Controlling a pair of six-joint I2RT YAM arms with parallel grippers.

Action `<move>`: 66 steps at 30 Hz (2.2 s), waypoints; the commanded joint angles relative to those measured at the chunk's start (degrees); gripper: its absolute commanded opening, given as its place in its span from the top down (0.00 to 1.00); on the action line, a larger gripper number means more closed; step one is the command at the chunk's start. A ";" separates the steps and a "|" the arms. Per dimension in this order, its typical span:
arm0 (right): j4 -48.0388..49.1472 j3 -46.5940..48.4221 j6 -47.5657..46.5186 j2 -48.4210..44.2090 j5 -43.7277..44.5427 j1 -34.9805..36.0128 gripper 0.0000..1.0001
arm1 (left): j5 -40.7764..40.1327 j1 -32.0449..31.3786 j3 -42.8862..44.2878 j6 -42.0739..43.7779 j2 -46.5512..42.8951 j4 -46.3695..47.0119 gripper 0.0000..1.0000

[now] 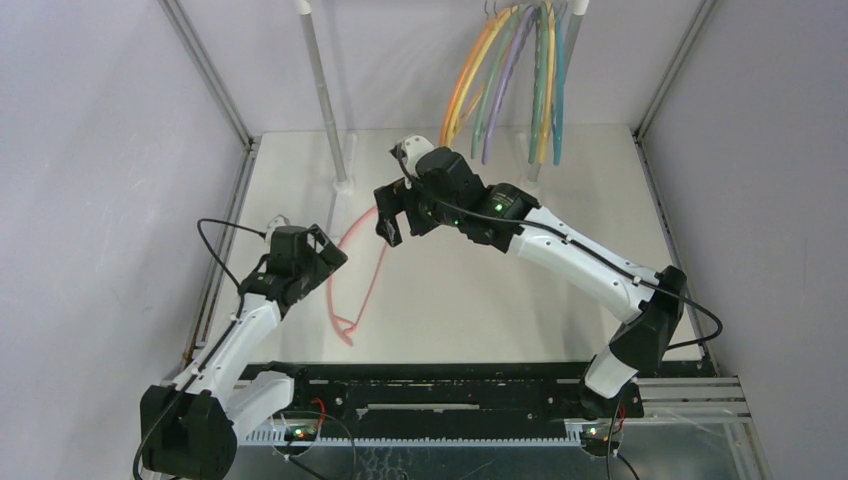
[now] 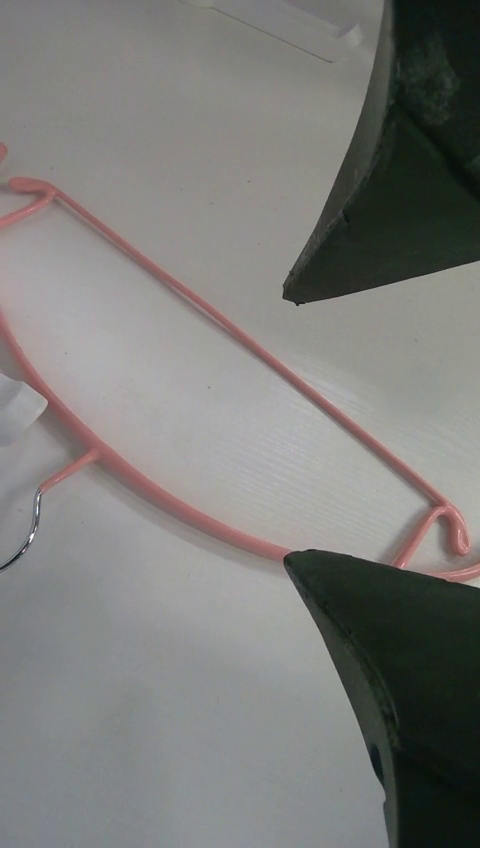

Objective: Organize the hangers

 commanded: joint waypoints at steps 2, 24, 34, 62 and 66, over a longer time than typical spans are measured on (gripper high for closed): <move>-1.37 2.06 -1.19 -2.01 0.93 -0.21 0.00 | -2.61 0.41 -1.04 0.19 0.69 1.96 0.04; 5.15 -12.67 -1.42 -16.02 -1.72 -2.73 0.00 | 0.90 0.45 6.99 17.80 23.02 -1.81 0.30; 3.82 -17.08 -0.54 -21.36 0.26 -4.55 0.00 | 1.87 0.40 5.94 19.57 26.34 -0.62 0.82; 6.62 -12.10 2.53 -12.47 -16.99 -6.90 0.00 | -0.19 -5.72 17.87 20.94 9.58 -6.44 1.00; 4.00 -5.03 1.22 -7.17 -18.74 -5.21 0.00 | 0.45 -6.32 16.70 20.29 9.91 -4.72 1.00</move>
